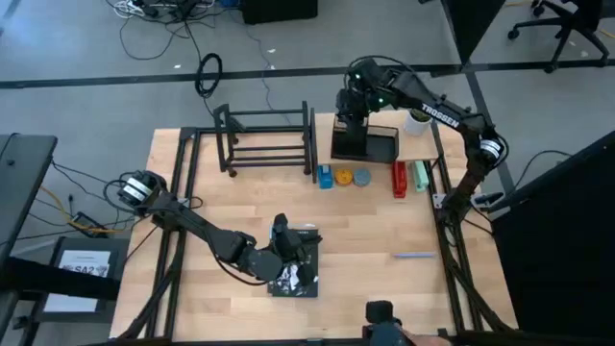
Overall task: Stock shelves
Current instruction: Remove the white vase plant from the shelf
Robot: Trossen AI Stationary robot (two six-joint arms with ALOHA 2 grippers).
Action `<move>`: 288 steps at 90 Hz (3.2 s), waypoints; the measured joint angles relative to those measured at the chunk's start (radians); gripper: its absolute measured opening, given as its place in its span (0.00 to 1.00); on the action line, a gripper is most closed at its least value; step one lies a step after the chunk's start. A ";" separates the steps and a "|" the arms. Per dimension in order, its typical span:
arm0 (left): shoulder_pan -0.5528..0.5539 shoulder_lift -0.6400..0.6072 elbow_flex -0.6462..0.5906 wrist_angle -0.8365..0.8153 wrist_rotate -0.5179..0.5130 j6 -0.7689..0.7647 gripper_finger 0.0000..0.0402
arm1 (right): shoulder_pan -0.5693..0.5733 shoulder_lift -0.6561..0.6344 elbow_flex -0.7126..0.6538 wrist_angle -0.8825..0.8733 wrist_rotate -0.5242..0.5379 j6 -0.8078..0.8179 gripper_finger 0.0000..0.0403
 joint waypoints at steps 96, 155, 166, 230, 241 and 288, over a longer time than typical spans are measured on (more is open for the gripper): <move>0.002 0.000 0.000 -0.001 0.000 0.000 0.00 | 0.015 -0.033 0.006 -0.064 -0.002 0.088 0.25; 0.003 0.000 0.000 0.000 0.000 0.003 0.00 | 0.030 -0.033 0.006 0.019 -0.002 0.025 0.25; 0.003 0.000 0.000 0.000 0.000 0.003 0.00 | 0.030 -0.026 0.006 0.043 0.029 0.012 0.26; 0.004 0.000 0.000 0.002 0.000 0.002 0.00 | 0.007 -0.004 -0.013 0.028 0.030 0.067 0.02; 0.004 0.000 0.000 0.002 0.000 0.001 0.00 | 0.009 -0.007 -0.015 0.032 0.038 0.068 0.00; 0.004 0.000 0.000 0.001 0.000 0.000 0.00 | 0.025 -0.042 -0.006 0.078 0.059 0.051 0.00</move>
